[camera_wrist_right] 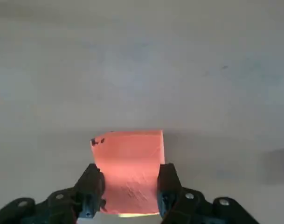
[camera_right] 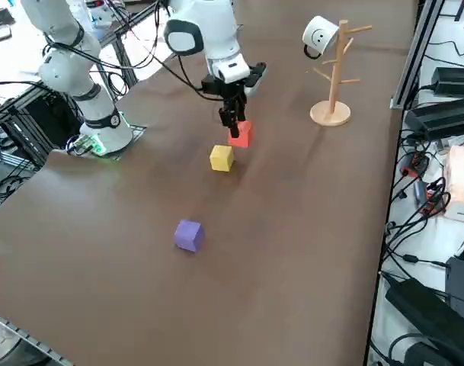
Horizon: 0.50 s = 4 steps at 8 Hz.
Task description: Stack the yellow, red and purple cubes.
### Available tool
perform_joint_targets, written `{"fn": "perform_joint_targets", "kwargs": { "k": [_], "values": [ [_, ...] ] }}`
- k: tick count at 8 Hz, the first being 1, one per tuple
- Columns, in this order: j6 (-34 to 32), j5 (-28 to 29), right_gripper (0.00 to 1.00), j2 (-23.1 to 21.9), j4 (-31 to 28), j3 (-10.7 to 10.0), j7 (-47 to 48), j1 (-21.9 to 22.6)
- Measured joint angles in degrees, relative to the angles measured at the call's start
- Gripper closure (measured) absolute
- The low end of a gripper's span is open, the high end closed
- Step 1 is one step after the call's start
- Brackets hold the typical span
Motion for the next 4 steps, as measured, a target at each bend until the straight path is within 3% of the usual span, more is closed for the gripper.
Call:
{"fn": "perform_joint_targets", "kwargs": {
  "k": [2, 4],
  "values": [
    [-0.06, 0.0, 0.41, -1.06, -1.61, -0.04, -4.47, -3.48],
    [0.01, 0.0, 0.41, -2.39, -4.56, 0.3, -4.82, -3.58]
  ]
}}
